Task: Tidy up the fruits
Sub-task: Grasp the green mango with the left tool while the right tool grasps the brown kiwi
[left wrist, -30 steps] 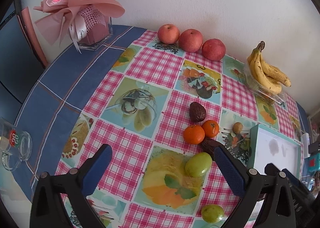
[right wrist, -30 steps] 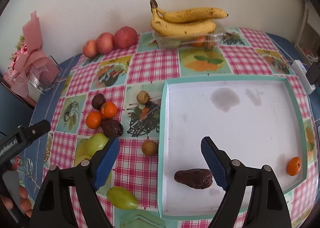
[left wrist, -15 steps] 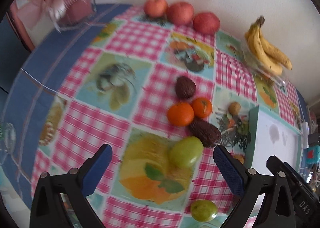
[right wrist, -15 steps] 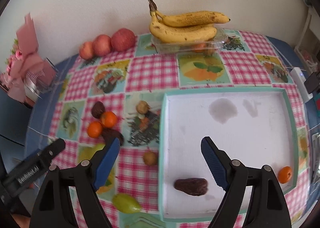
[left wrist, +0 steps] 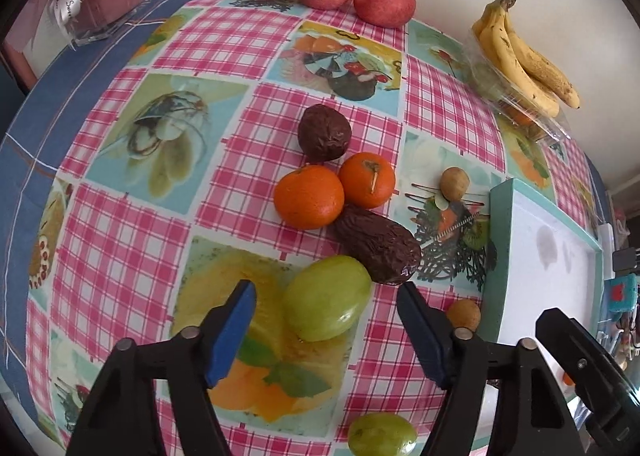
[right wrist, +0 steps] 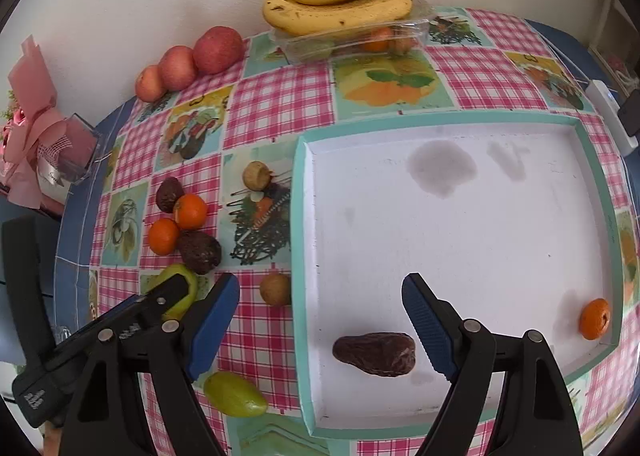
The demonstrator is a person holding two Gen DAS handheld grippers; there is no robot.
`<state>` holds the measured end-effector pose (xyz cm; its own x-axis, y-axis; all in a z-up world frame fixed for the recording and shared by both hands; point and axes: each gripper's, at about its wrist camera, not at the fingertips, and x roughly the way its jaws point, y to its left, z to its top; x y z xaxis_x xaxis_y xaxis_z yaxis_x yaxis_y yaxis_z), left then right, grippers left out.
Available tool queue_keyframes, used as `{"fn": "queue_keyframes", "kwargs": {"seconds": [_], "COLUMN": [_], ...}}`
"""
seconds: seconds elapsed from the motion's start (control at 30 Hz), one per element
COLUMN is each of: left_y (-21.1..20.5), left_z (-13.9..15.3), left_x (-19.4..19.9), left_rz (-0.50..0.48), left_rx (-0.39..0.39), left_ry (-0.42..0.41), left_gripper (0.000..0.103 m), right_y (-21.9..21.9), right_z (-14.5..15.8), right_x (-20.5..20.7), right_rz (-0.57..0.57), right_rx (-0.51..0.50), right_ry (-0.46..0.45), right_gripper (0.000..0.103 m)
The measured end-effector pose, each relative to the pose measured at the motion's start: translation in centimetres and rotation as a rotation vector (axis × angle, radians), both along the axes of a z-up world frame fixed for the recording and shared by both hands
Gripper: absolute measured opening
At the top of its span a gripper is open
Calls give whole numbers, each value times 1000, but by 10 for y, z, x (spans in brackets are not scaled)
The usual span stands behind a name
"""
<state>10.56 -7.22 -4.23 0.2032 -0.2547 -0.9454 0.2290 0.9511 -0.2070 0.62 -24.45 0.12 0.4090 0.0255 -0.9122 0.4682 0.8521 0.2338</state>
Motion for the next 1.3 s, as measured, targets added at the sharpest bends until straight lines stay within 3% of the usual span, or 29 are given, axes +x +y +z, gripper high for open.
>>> {"fn": "queue_keyframes", "kwargs": {"seconds": [0.37,0.6,0.83,1.03,1.1,1.3], "left_y": [4,8,34,52,53,52], "left_z": [-7,-8,3,17,20,23], "left_x": [3,2,9,13,13,12], "left_rz": [20,17,105,145,146,153], "left_rx": [-30,-26,-27,-60,-65,-78], "left_ry": [33,42,17,-12,-18,-19], "left_gripper": [52,52,52,52,52,52], "right_y": [1,5,14,30,36,50], "right_z": [7,3,4,-8,-11,-20], "right_x": [1,3,9,19,22,30], "right_rz": [3,17,55,125,152,204], "right_rx": [-27,-33,-43,-8,5,-47], "right_ry": [-20,-8,-22,-17,-13,27], "right_gripper": [84,84,82,59,44,41]}}
